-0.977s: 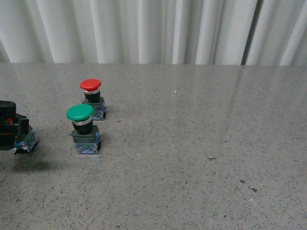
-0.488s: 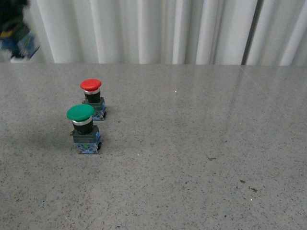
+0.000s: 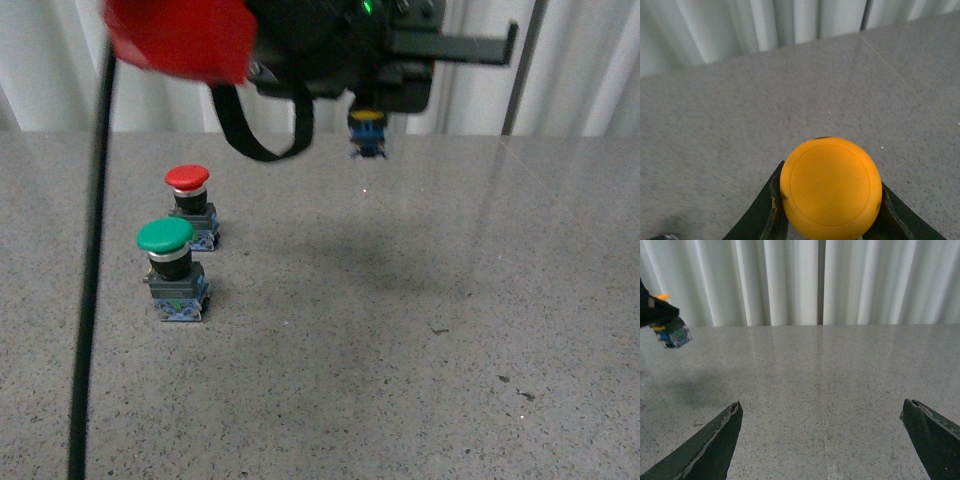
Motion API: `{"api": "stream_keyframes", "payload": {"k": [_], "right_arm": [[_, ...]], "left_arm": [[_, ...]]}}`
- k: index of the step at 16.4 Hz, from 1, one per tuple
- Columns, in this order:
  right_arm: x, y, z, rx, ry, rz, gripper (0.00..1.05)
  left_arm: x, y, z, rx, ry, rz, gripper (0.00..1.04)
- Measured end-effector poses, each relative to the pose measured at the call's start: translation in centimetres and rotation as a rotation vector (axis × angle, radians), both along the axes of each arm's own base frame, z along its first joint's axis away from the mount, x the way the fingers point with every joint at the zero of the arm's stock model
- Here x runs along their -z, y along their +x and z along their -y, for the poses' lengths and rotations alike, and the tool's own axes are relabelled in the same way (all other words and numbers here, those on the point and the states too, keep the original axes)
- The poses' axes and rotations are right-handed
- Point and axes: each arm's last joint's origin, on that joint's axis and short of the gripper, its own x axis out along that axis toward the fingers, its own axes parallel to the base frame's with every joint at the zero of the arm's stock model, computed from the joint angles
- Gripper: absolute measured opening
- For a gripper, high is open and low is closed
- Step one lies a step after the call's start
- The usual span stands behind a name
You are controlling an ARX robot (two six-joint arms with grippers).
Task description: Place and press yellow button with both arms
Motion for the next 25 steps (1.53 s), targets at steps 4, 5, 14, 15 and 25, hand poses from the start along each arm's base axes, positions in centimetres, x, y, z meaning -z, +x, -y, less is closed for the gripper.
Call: {"api": "stream_keyframes", "payload": {"k": [4,5,14,15,25], "right_arm": [[0.0,0.0,0.0,0.000,0.000,0.000,0.98],[0.0,0.0,0.0,0.000,0.000,0.000,0.98],[0.0,0.0,0.0,0.000,0.000,0.000,0.98],[0.0,0.0,0.0,0.000,0.000,0.000,0.98],[0.0,0.0,0.0,0.000,0.000,0.000,0.98]], "left_arm": [[2.7,-0.7,2.7,-0.041,-0.039,-0.053,0.30],[3.2,-0.9,3.1,-0.049,-0.046,-0.067,0.30],[7.2,-1.3,3.8,-0.100,-0.019,-0.181,0.30],[7.3,-1.3,3.8,-0.096,-0.029,-0.191,0.37],[2.6,-1.7,2.7,-0.069,-0.110,-0.063,0.98]]}}
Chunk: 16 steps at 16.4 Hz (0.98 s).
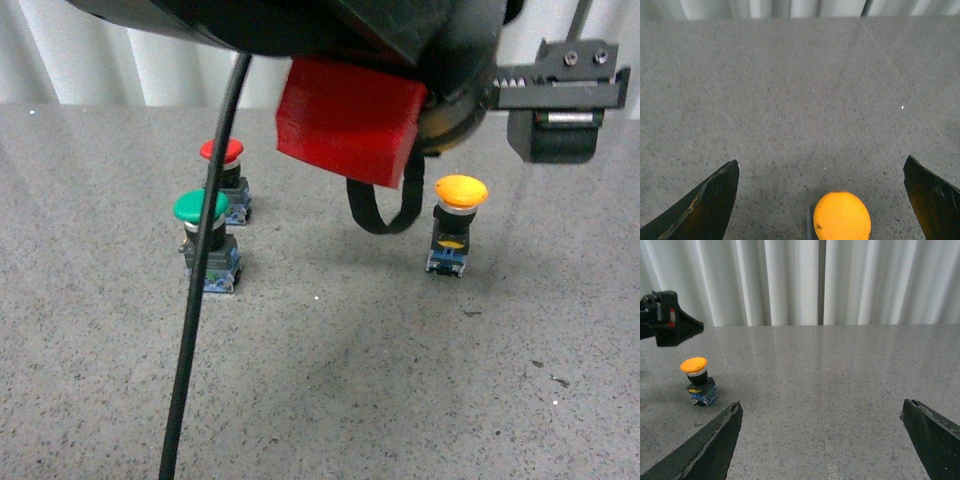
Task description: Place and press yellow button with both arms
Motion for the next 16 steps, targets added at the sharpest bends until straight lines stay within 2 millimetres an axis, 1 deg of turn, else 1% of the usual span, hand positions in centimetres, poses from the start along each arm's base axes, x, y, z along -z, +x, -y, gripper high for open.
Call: {"api": "stream_keyframes", "payload": {"k": [1,3,4,5,6,7,8,9,10,12,13,16], "right_arm": [[0.0,0.0,0.0,0.000,0.000,0.000,0.98],[0.0,0.0,0.0,0.000,0.000,0.000,0.98],[0.0,0.0,0.0,0.000,0.000,0.000,0.98],[0.0,0.0,0.0,0.000,0.000,0.000,0.98],[0.0,0.0,0.0,0.000,0.000,0.000,0.98],[0.0,0.0,0.0,0.000,0.000,0.000,0.98],[0.0,0.0,0.0,0.000,0.000,0.000,0.98],[0.0,0.0,0.0,0.000,0.000,0.000,0.98],[0.0,0.0,0.0,0.000,0.000,0.000,0.98],[0.0,0.0,0.0,0.000,0.000,0.000,0.98],[0.0,0.0,0.0,0.000,0.000,0.000,0.98],[0.0,0.0,0.0,0.000,0.000,0.000,0.98]], "left_arm": [[-0.9,-0.1,-0.7,-0.005,-0.003,0.032,0.98],[-2.9,-0.3,-2.7,-0.019,0.007,0.132,0.98],[-4.2,-0.5,-4.4,-0.052,0.030,0.207,0.98],[-5.7,-0.9,-6.6,-0.105,0.059,0.291,0.98],[-7.9,-1.9,-10.3,-0.191,0.111,0.401,0.98],[-8.9,-2.8,-12.8,-0.247,0.157,0.457,0.98],[-9.3,-4.3,-15.3,-0.292,0.210,0.484,0.98],[-8.9,-5.7,-16.8,-0.302,0.239,0.490,0.98],[-8.0,-7.2,-18.2,-0.282,0.238,0.461,0.92],[-4.5,-11.5,-21.5,-0.287,0.123,0.449,0.69],[-3.2,-12.9,-22.5,-0.310,0.099,0.447,0.58],[-0.2,-14.9,-23.6,-0.288,0.075,0.414,0.24]]}}
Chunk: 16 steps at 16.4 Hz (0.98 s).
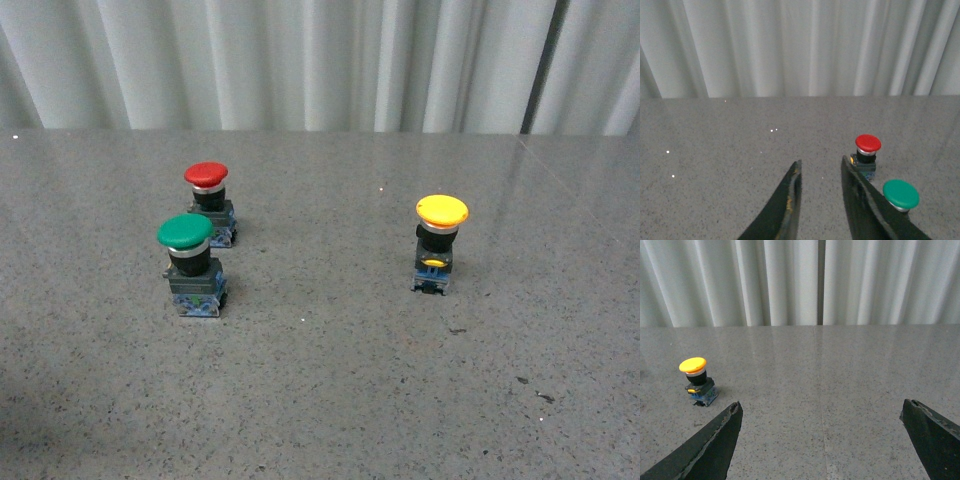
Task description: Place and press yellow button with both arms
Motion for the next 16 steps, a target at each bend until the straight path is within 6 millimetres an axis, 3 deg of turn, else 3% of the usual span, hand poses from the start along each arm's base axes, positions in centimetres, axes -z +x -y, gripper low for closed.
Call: {"api": "stream_keyframes", "payload": {"k": [2,7,16], "right_arm": [[0.0,0.0,0.0,0.000,0.000,0.000,0.98],[0.0,0.0,0.0,0.000,0.000,0.001,0.98],[0.0,0.0,0.0,0.000,0.000,0.000,0.98]], "left_arm": [[0.8,-1.0,-0.6,-0.007,-0.008,0.012,0.02],[2.7,-3.0,-2.4,-0.024,-0.013,0.009,0.02],[4.5,-5.1,-2.2,-0.001,-0.012,0.022,0.02]]}}
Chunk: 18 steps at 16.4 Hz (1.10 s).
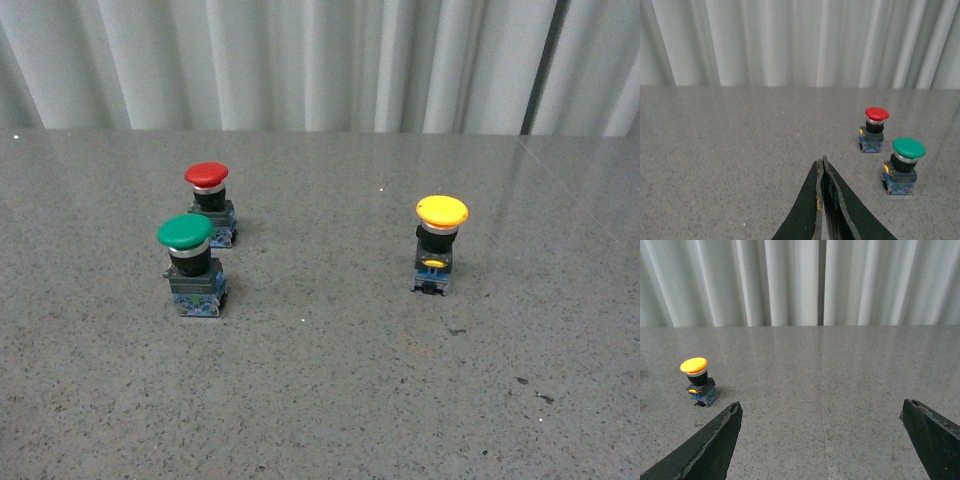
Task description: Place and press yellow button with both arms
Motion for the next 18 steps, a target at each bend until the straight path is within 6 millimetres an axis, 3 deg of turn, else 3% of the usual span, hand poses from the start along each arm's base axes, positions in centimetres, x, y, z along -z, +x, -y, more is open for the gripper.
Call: {"api": "stream_keyframes", "payload": {"k": [16,18], "right_arm": [[0.0,0.0,0.0,0.000,0.000,0.001,0.98],[0.0,0.0,0.0,0.000,0.000,0.001,0.98]], "left_arm": [[0.3,-2.3,0.0,0.000,0.000,-0.002,0.02],[0.3,-2.3,0.0,0.000,-0.001,-0.003,0.21]]}}
